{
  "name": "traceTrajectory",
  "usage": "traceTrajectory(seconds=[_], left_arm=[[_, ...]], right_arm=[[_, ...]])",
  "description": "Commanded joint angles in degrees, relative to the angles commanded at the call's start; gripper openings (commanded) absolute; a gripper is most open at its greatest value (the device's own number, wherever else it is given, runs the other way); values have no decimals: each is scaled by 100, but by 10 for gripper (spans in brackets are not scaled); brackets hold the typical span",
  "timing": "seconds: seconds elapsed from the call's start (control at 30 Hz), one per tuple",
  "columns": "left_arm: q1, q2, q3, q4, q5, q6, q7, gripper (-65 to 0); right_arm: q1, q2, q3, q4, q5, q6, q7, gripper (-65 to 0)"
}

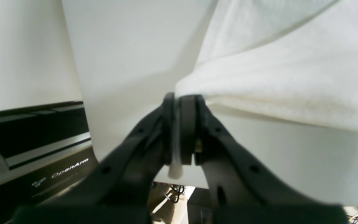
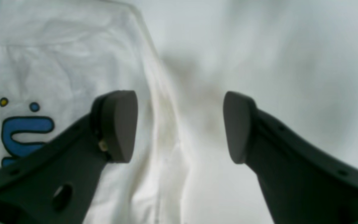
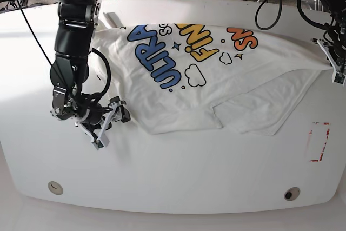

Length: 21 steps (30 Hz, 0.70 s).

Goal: Fold the T-shirt properly
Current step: 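Grasp the shirt's hem with the right gripper while the left holds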

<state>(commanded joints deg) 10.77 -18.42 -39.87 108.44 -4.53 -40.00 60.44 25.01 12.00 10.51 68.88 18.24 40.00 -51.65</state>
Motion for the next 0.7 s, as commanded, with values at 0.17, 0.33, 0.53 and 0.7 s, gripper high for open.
traceTrajectory(seconds=[0.17, 0.33, 0.53, 0.7], left_arm=[[0, 0, 26, 9, 0, 0, 0, -650], [9, 0, 26, 9, -9, 0, 0, -650], [9, 0, 35, 0, 0, 0, 0, -650], [9, 0, 35, 0, 0, 0, 0, -650]], right_arm=[[53, -211, -26, -316, -53, 0, 149, -235], [149, -299, -62, -747, -53, 0, 466, -235], [290, -378, -387, -1169, -53, 0, 774, -235], [308, -396, -580, -1530, -53, 0, 1152, -262]])
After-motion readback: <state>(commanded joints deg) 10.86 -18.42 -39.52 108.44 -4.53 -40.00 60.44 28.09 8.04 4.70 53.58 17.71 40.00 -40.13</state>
